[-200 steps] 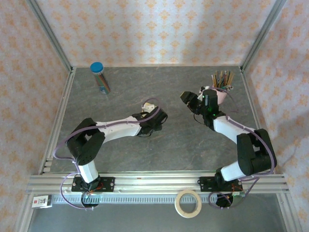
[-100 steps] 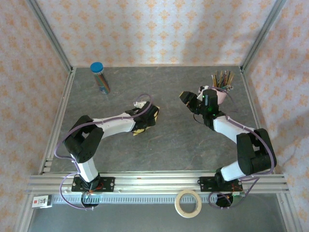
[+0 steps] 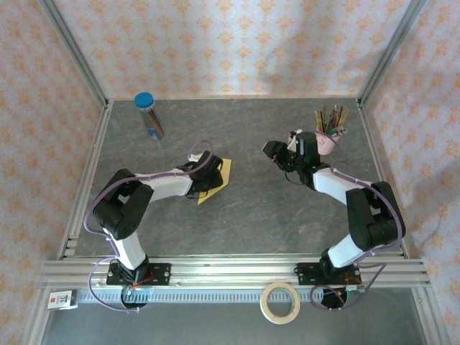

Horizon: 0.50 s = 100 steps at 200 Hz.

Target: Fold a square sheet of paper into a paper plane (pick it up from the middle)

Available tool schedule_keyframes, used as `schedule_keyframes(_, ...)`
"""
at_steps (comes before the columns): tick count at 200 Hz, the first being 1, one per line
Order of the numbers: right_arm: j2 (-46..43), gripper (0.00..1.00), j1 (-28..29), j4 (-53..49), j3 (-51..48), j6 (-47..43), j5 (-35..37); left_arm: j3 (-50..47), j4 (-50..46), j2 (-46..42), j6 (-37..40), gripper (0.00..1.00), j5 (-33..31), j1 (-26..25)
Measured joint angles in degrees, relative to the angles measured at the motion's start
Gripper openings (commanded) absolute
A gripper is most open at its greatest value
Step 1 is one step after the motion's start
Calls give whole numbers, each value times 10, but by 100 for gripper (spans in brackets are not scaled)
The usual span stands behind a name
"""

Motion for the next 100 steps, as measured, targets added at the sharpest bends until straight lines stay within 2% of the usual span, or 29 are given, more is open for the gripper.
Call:
schedule_keyframes(60,47,51,66,-29,20,-16,-15,-91,149,-35,-45,49,104,50)
schedule_keyframes(100,83,45,125,-45,30,5,-16,-113,192,-38,-68,47,135,62)
